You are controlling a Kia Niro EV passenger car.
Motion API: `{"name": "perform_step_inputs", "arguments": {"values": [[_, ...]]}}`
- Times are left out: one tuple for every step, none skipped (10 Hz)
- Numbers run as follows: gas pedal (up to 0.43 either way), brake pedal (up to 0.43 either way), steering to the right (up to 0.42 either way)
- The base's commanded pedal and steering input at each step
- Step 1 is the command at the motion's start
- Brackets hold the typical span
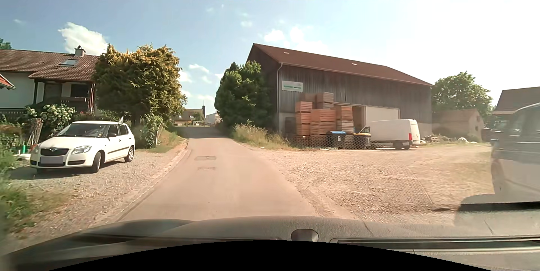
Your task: Follow the waypoints while adhering to traffic rules and regulations
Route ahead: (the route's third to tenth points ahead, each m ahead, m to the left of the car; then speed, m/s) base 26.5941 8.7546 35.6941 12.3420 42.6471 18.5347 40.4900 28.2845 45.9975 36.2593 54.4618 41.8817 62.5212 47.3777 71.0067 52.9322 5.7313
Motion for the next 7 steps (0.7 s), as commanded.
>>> {"name": "perform_step_inputs", "arguments": {"values": [[0.098, 0.006, -0.139], [0.098, 0.006, -0.133], [0.098, 0.006, -0.129], [0.098, 0.006, -0.125], [0.098, 0.006, -0.121], [0.098, 0.006, -0.116], [0.098, 0.006, -0.110]]}}
